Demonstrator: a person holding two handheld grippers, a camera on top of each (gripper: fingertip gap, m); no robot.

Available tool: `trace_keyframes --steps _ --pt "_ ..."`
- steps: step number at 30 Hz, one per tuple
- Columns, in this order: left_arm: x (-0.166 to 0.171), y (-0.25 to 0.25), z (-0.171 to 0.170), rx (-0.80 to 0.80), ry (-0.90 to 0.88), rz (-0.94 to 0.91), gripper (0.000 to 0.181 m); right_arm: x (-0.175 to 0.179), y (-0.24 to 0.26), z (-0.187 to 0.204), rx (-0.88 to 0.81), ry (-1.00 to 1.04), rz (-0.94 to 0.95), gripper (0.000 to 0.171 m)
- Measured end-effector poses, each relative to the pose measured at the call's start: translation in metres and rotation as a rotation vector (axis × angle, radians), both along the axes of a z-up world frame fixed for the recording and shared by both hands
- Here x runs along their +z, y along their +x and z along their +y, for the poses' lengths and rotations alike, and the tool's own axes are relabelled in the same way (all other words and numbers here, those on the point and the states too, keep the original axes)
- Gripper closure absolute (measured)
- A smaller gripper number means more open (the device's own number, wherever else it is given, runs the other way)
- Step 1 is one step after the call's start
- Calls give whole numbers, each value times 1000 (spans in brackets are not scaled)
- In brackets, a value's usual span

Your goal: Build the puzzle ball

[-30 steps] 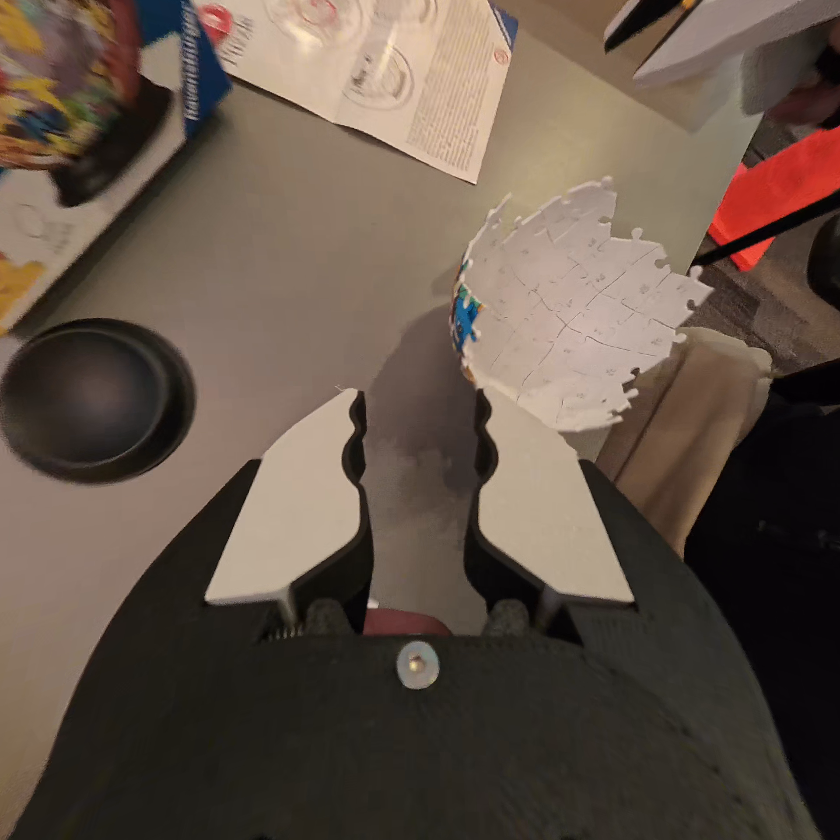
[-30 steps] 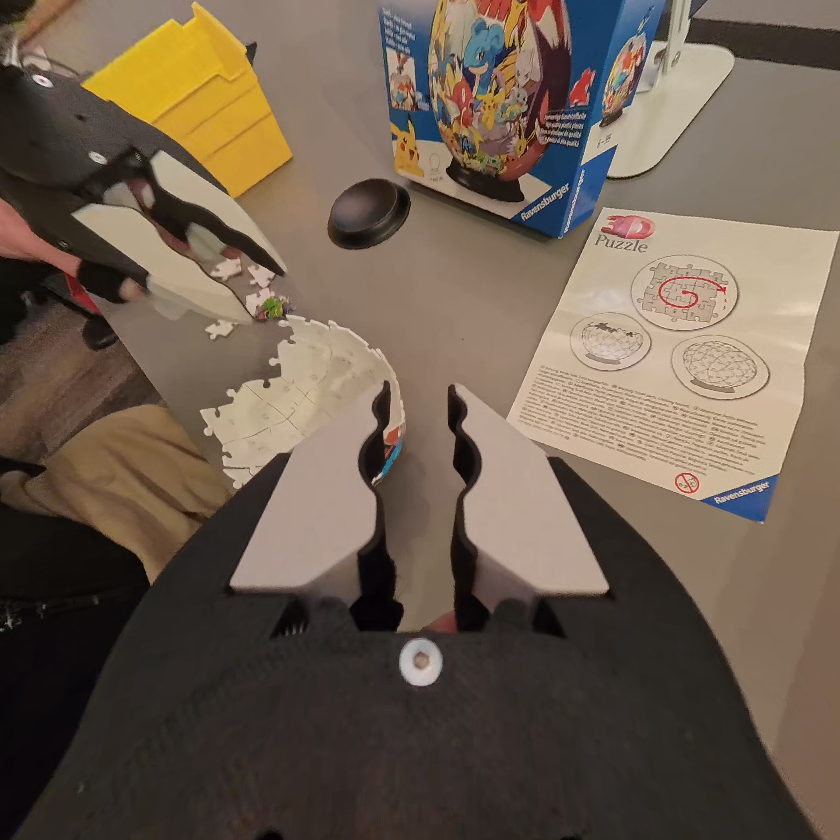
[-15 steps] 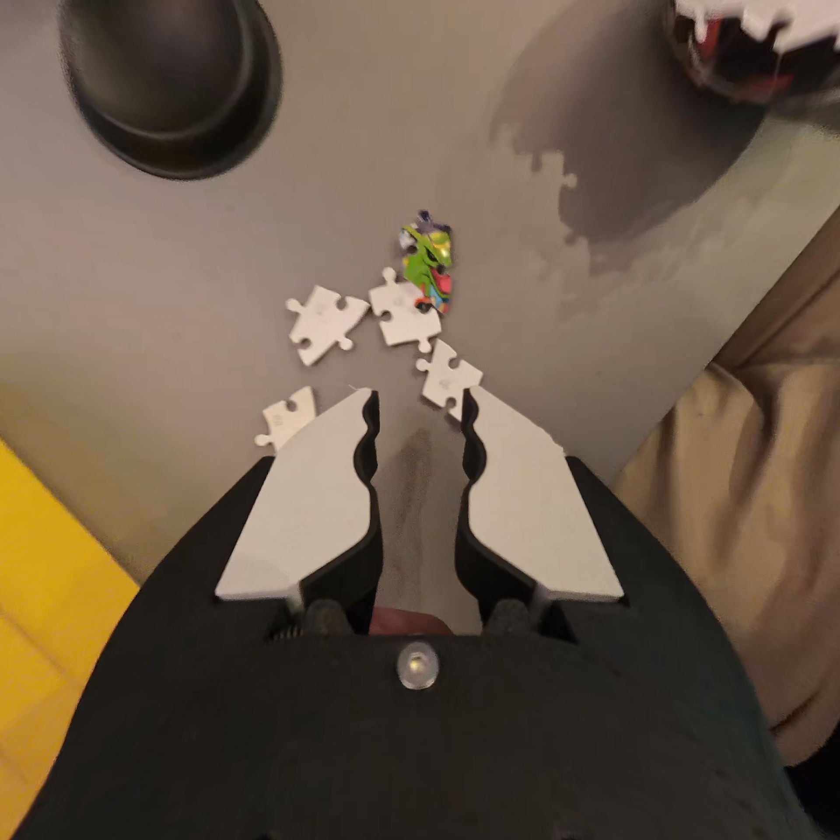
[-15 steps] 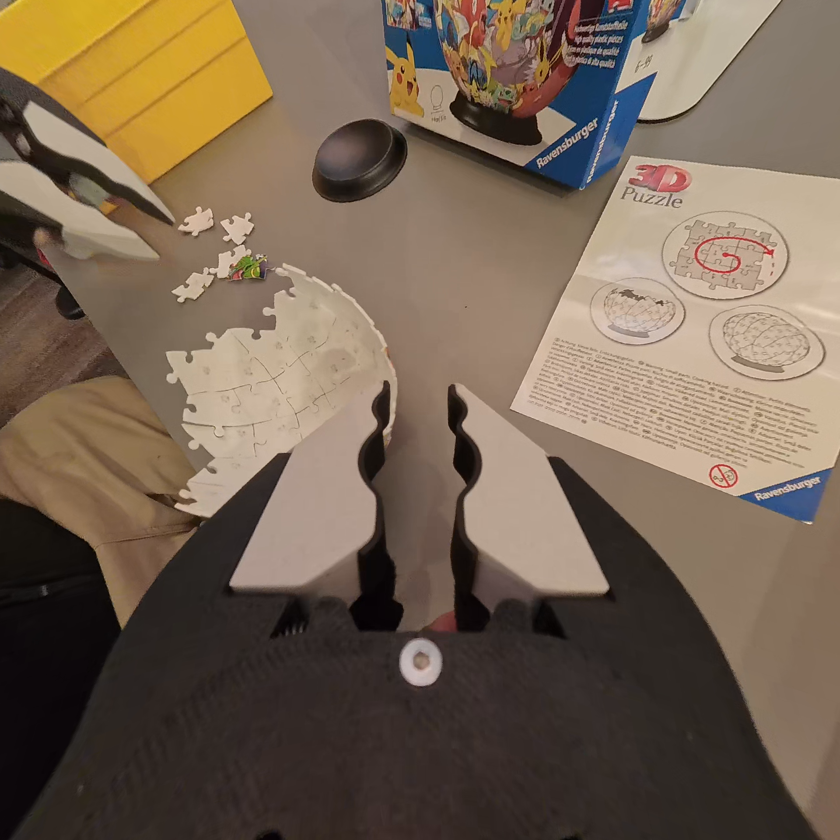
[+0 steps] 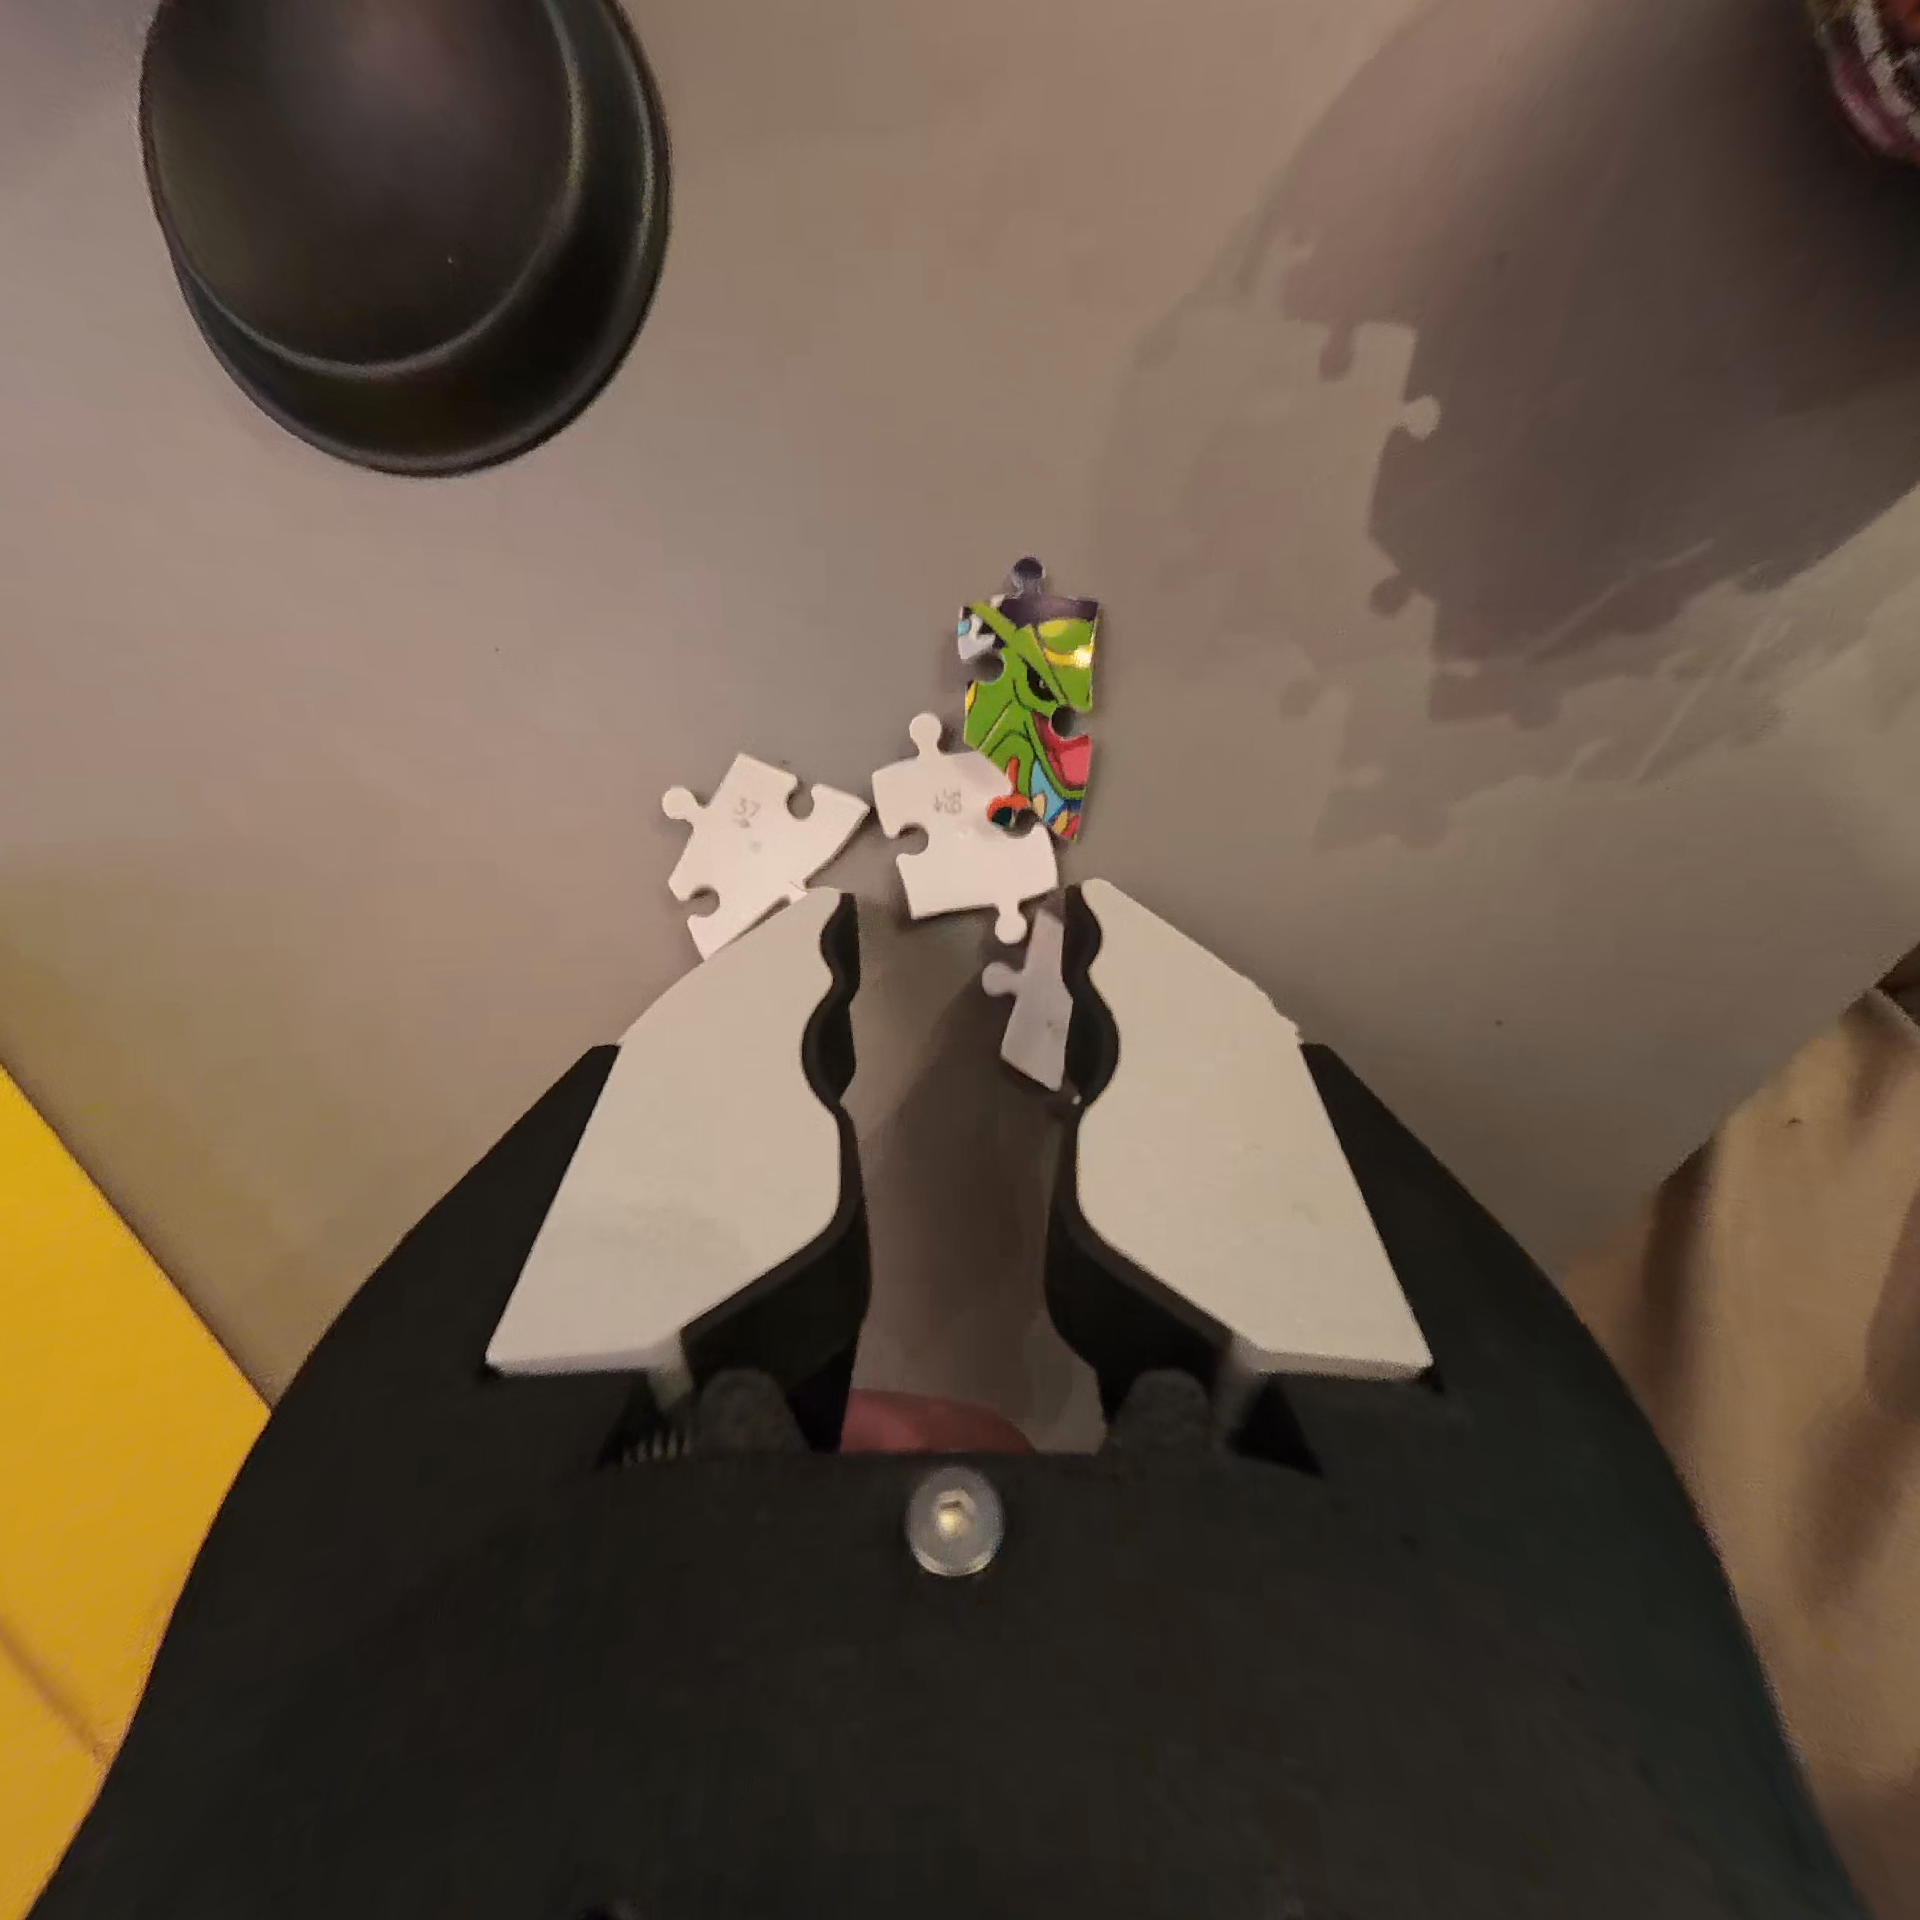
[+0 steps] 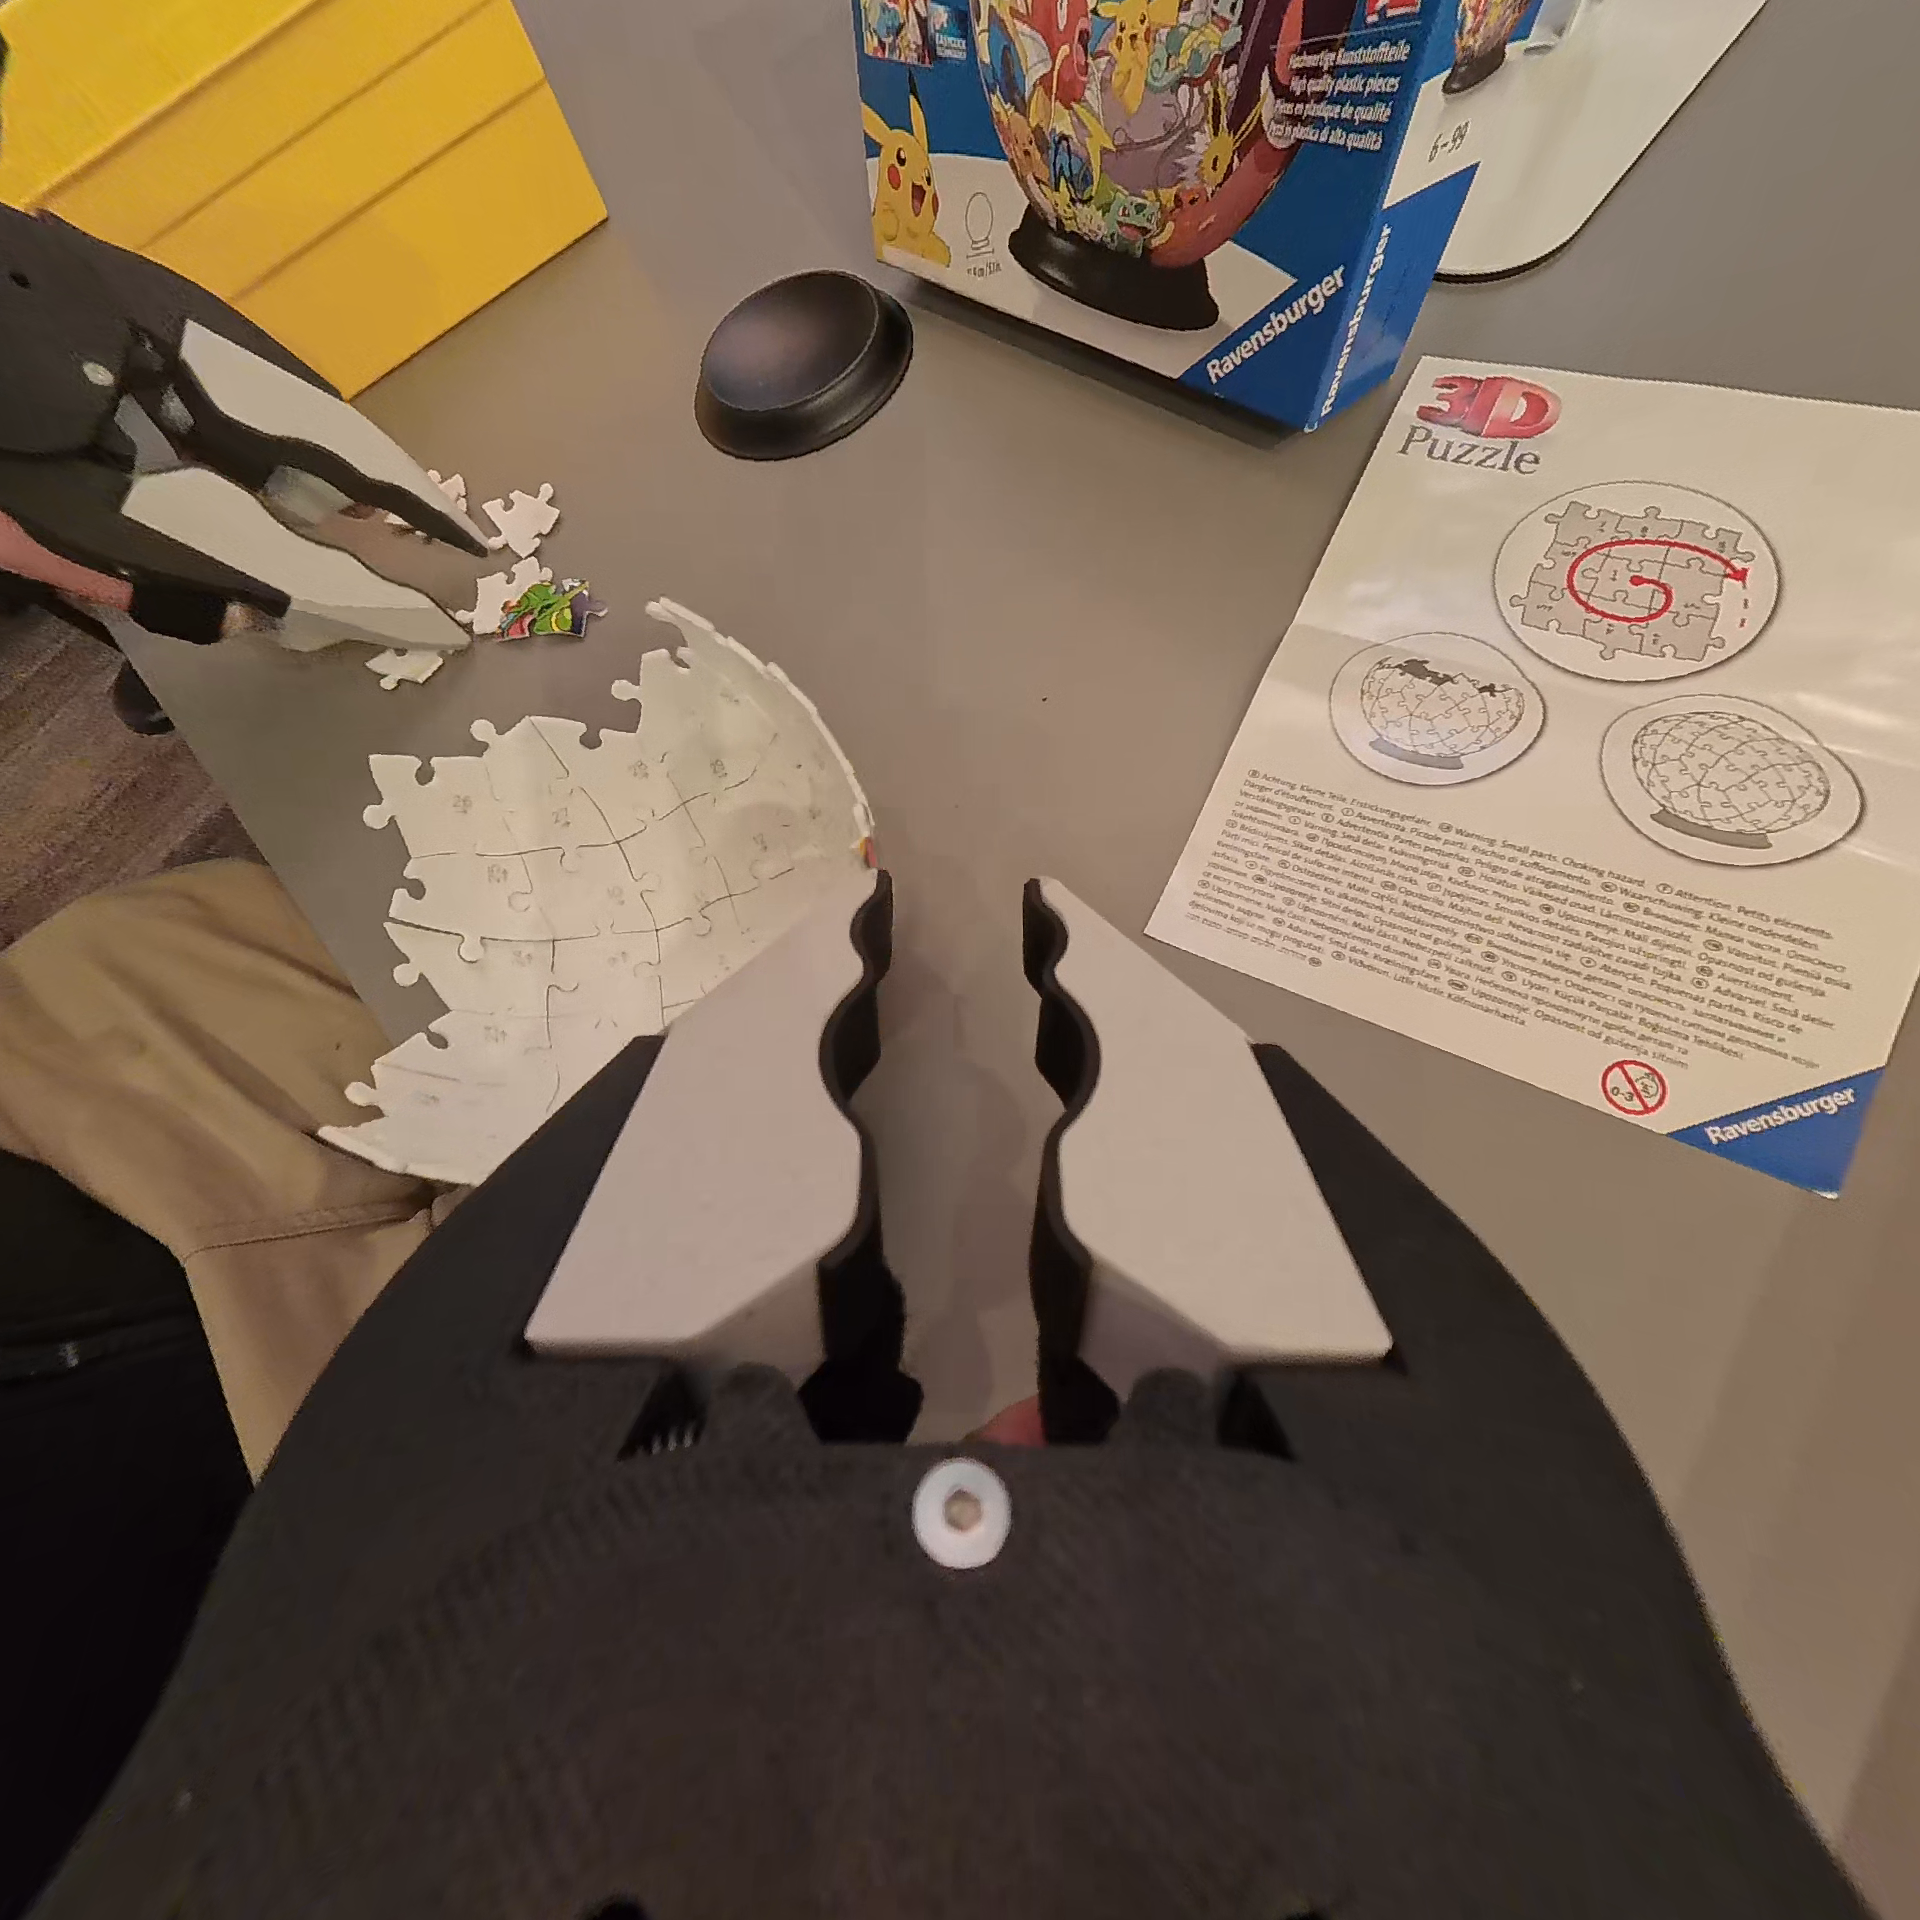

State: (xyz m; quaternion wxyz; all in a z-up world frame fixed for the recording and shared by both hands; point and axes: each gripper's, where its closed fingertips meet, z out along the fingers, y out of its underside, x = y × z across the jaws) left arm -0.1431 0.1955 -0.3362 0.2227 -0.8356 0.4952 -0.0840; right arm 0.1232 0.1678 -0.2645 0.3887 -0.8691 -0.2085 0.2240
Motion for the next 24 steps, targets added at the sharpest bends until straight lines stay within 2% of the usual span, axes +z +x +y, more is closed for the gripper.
trace_keyframes --steps 2,6,11,15,18,22,24 --pt "8 -9 11 23 78 29 143 0 0 0 2 3 -3 148" --pt "38 -29 15 103 49 -75 142 2 3 0 -2 17 2 149" --pt "7 -62 9 151 -19 47 134 1 3 1 2 15 10 148" --pt "4 -66 21 176 51 120 134 0 4 1 0 12 13 148" --pt "2 -70 27 195 60 130 138 0 5 1 -4 13 17 148" --pt "-1 -62 22 189 10 68 162 0 6 2 -6 13 24 149" --pt "-1 -60 22 187 9 60 167 1 6 2 -5 14 27 148"
